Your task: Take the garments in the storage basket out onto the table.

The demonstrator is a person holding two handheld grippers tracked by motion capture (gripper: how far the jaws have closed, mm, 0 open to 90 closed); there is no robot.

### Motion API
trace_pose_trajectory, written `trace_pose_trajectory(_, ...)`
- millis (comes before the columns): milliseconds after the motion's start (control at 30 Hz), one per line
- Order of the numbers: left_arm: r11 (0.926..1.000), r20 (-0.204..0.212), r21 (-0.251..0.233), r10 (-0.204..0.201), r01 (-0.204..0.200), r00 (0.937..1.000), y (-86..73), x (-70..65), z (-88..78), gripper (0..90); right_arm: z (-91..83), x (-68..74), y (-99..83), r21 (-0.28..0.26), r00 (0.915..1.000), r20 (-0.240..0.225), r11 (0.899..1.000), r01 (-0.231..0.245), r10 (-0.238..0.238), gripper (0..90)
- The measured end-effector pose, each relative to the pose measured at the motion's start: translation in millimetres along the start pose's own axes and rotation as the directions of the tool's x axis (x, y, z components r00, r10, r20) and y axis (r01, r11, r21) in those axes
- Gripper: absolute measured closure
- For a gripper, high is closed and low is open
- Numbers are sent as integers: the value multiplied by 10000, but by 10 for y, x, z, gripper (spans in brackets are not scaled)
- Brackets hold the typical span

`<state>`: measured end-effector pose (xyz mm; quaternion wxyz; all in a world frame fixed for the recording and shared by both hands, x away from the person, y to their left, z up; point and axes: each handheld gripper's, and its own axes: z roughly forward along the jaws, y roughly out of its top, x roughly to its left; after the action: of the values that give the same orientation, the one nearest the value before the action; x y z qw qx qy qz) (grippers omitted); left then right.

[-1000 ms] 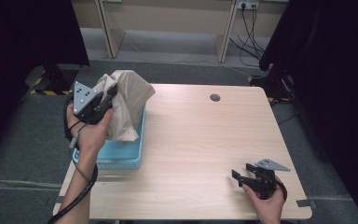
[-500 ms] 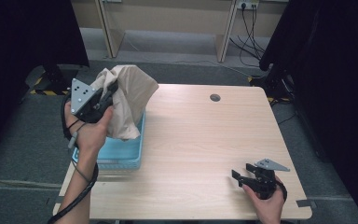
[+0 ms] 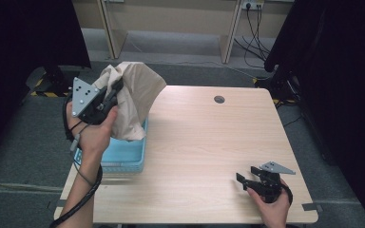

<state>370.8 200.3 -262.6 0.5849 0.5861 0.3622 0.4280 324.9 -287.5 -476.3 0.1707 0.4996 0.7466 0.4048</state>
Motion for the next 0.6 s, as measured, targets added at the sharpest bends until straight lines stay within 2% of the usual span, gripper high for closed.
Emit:
trace_pose_trajectory(233,9999,73,-147,18,-17,10000,34,-43,-3,884,0,-1,0,-8,10000,-3,10000,11,-11,287)
trace_pose_trajectory(600,9989,407,-470,65,-46,9992,140,-158,-11,884,1,2,1,15,10000,6,10000,-7,7,287)
